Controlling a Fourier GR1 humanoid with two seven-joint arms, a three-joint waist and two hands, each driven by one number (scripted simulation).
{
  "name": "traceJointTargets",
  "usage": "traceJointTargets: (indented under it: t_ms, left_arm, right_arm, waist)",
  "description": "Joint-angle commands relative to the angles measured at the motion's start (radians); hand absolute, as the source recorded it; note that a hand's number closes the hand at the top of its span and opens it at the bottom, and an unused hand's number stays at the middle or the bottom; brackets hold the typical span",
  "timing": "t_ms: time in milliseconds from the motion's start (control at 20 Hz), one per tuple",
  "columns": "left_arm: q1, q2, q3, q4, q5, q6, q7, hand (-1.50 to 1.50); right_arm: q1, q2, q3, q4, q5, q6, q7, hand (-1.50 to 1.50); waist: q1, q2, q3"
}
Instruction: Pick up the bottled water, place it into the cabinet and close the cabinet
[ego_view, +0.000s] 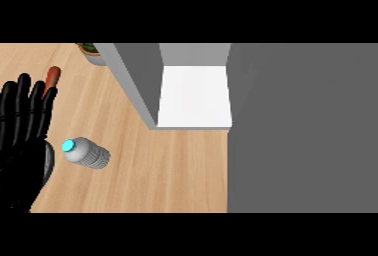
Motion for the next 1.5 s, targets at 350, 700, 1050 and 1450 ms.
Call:
traceJointTargets:
  t_ms: [350,700,1050,1450]
  left_arm:
    - [0.095,-0.080,-0.077,0.002,0.187,-0.053,0.160,-1.50]
    - [0.226,-0.053,-0.136,-0.369,0.213,0.024,0.442,-1.50]
    - [0.312,-0.072,-0.207,-0.433,0.160,0.030,0.417,-1.50]
    - [0.338,-0.077,-0.305,-0.523,0.054,0.087,0.491,-1.50]
  right_arm:
    - [0.237,0.034,0.151,-0.139,-0.148,0.122,0.135,-1.50]
    - [0.350,-0.055,-0.010,-0.339,-0.372,0.157,0.274,-1.50]
    - [0.363,-0.049,0.001,-0.490,-0.392,0.124,0.396,-1.50]
    - [0.446,-0.043,-0.053,-0.482,-0.452,0.186,0.338,-1.50]
  waist:
    - [-0.007,-0.013,0.013]
    - [0.006,-0.018,0.015]
    - [0.008,-0.015,0.013]
    - [0.001,-0.018,0.015]
